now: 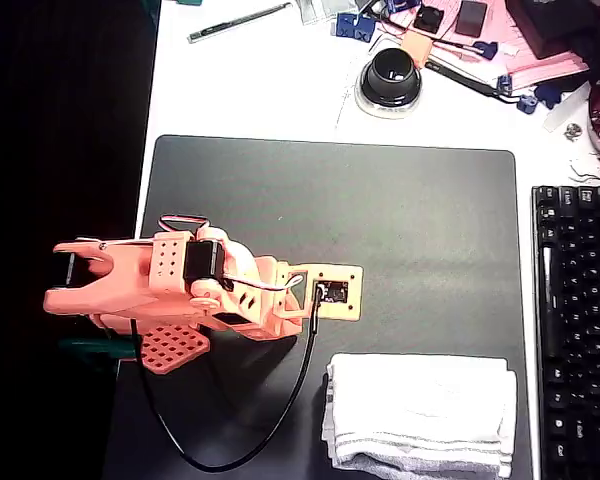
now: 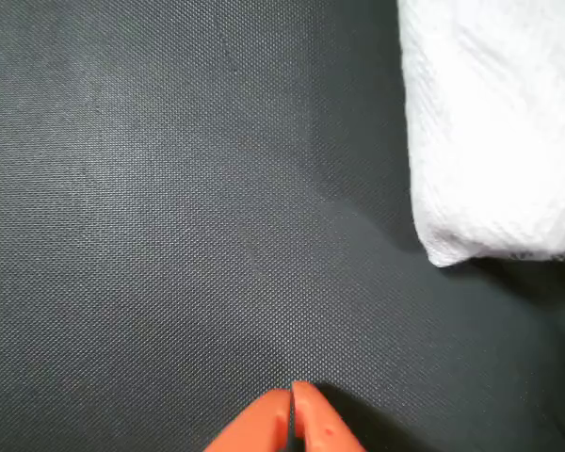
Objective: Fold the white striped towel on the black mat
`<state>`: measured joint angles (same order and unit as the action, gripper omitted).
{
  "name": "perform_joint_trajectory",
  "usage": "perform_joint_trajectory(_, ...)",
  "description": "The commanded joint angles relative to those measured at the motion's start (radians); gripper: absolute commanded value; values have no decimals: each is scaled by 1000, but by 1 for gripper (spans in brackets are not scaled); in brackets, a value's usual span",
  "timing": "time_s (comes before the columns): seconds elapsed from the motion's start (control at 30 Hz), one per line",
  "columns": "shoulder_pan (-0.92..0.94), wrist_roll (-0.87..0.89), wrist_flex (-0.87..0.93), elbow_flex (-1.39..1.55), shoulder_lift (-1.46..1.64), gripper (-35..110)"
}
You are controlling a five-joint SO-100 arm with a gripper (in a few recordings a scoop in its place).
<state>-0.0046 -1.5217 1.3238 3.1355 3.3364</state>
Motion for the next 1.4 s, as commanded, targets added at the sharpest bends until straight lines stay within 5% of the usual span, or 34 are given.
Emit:
perform_joint_trajectory(0.0, -37, 2, 18, 21, 25, 1)
perform_joint_trajectory(1.37, -32, 2, 18, 21, 25, 1)
